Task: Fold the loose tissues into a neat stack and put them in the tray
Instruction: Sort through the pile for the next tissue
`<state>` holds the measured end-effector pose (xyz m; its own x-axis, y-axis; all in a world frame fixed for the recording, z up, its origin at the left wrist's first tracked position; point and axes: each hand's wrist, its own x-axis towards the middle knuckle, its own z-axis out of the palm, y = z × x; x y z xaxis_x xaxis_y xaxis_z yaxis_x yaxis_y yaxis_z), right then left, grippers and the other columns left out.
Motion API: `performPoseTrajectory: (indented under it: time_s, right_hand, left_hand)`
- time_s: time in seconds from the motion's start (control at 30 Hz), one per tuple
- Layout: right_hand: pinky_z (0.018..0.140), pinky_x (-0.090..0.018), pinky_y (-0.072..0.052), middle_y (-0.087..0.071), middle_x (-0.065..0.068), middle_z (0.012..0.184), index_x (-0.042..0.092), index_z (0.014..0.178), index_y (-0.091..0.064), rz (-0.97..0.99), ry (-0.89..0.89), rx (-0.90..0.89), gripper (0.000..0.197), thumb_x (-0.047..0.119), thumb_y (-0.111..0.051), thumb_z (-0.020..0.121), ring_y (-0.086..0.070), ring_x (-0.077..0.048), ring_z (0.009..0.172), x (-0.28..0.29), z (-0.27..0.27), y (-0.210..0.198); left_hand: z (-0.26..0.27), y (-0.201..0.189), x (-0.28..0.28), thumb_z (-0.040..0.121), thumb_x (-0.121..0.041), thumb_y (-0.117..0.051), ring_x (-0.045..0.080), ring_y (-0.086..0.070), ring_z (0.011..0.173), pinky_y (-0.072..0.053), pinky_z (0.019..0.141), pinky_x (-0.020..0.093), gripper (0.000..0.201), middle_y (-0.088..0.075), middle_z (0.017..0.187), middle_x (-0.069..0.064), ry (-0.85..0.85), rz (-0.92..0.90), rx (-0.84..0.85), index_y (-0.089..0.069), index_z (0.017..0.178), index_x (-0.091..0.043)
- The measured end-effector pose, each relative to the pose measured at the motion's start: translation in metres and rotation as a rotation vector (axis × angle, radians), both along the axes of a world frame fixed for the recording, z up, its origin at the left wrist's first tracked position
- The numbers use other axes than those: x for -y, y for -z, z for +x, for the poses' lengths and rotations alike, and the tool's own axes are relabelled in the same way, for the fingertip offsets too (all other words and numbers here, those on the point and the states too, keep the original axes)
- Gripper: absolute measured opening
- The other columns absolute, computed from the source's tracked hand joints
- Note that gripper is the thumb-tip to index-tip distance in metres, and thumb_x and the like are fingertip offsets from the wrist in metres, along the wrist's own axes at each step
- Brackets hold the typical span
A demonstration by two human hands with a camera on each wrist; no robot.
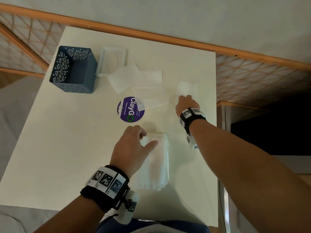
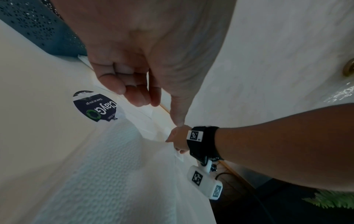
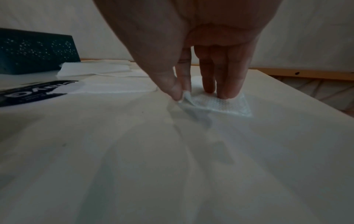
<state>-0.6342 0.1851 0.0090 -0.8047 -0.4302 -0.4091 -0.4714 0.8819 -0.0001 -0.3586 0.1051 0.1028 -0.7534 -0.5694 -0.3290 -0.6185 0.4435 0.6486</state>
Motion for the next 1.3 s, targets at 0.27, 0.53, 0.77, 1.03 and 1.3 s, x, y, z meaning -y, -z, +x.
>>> performPoseTrajectory:
  time_s: [0.27,0.53,0.77,1.03,1.3]
  right_hand:
    - [0.072,-0.029,-0.045,-0.068,-0.004,0.1,0.014,0.105,-0.066,-0.343,0.23,0.134,0.015,0.022,-0.053,0.104,-0.058,-0.024,0.086,-0.021,0.012,-0.037]
    - [0.085,-0.034,-0.056,-0.075,0.006,0.086,0.023,0.092,-0.073,-0.992,0.341,0.409,0.011,0.028,-0.067,0.099,-0.068,-0.011,0.082,-0.05,0.1,-0.133]
    - [0.093,-0.044,-0.061,-0.074,-0.021,0.094,0.005,0.098,-0.073,-1.238,0.381,0.687,0.016,0.015,-0.062,0.104,-0.07,-0.024,0.088,-0.06,0.159,-0.189]
    - [0.098,-0.044,-0.059,-0.079,-0.017,0.1,0.004,0.098,-0.073,-1.307,0.413,0.762,0.02,0.014,-0.057,0.106,-0.074,-0.03,0.097,-0.062,0.189,-0.22]
    - [0.095,-0.058,-0.058,-0.073,-0.018,0.085,0.008,0.088,-0.074,-1.268,0.336,0.56,0.021,0.022,-0.065,0.099,-0.069,-0.039,0.084,-0.059,0.202,-0.228]
  left_hand:
    - [-0.01,-0.009,0.014,0.092,-0.049,-0.074,0.007,-0.064,0.081,-0.044,0.072,0.027,0.022,-0.069,0.091,-0.013,-0.101,0.213,-0.039,-0.064,0.094,-0.03]
    - [-0.031,-0.04,0.007,0.102,-0.026,-0.066,0.015,-0.074,0.08,-0.055,0.073,0.028,0.024,-0.08,0.098,0.005,-0.276,0.708,-0.248,-0.071,0.104,-0.002]
    - [-0.013,-0.081,0.001,0.085,-0.035,-0.087,-0.001,-0.065,0.095,-0.051,0.077,0.014,0.03,-0.068,0.113,-0.017,-0.051,0.373,-0.408,-0.066,0.107,-0.034]
    - [0.014,-0.106,0.0,0.094,-0.04,-0.076,-0.002,-0.062,0.103,-0.051,0.083,0.016,0.022,-0.058,0.114,-0.018,0.108,0.07,-0.503,-0.065,0.112,-0.034]
    - [0.029,-0.116,-0.007,0.097,-0.04,-0.071,-0.004,-0.067,0.101,-0.058,0.086,0.032,0.026,-0.065,0.116,-0.019,0.092,-0.008,-0.511,-0.066,0.122,-0.033]
